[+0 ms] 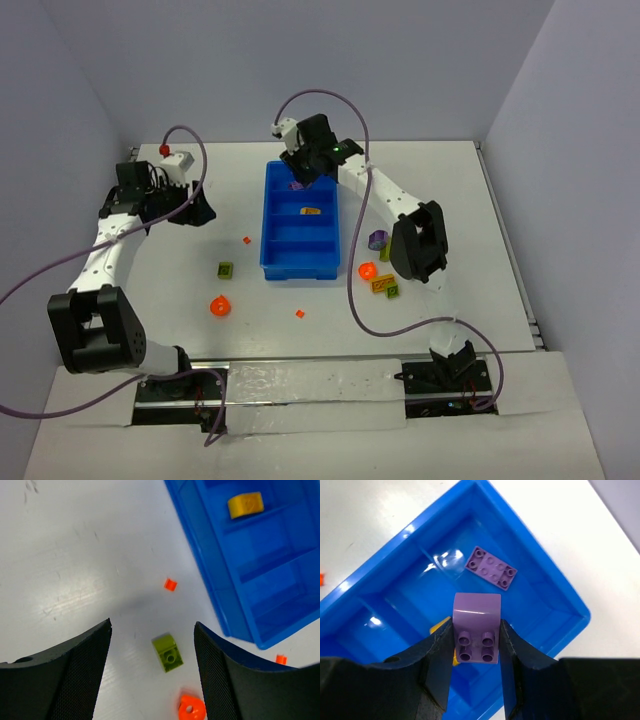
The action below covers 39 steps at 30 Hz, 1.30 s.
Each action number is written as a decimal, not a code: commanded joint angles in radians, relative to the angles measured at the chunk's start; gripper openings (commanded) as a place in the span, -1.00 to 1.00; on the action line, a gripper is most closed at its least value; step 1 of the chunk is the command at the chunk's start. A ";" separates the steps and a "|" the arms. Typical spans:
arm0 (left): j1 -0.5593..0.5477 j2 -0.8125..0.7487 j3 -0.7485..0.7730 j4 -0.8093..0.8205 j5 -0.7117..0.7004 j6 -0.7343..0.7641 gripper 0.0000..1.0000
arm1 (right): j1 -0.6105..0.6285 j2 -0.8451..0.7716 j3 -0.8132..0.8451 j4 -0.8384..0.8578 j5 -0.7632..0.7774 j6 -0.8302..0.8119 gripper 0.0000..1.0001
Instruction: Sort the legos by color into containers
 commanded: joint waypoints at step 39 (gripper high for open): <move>-0.086 0.010 -0.154 -0.176 -0.152 0.167 0.50 | -0.040 -0.015 0.040 0.108 0.034 0.016 0.86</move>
